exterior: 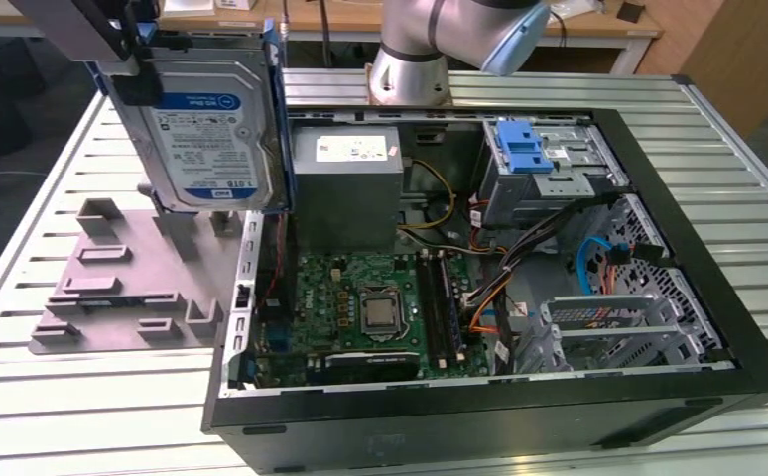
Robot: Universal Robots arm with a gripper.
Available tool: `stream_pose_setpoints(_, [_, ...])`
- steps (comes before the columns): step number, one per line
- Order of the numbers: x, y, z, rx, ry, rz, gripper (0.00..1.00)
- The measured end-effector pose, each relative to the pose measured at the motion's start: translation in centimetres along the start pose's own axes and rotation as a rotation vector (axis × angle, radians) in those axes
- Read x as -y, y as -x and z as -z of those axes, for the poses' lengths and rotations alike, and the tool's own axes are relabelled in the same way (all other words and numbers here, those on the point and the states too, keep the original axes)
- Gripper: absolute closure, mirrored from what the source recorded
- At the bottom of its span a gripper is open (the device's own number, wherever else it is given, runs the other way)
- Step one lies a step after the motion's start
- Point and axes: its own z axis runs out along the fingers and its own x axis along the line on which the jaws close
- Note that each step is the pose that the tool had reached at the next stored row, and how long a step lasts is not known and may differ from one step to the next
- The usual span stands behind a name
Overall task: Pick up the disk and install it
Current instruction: 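Pick up the disk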
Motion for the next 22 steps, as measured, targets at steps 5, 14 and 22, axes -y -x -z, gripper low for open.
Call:
stream_pose_setpoints(5, [1.07,-0.67,0.02,0.0000,0.0019,0.000,0.64])
stream_pose_setpoints(14, [2.84,-2.10,0.01,-0.0005,0.0033,0.000,0.64])
stream_pose_setpoints(22, [6.44,-2.22,0.05,-0.0006,0.0040,0.000,0.64])
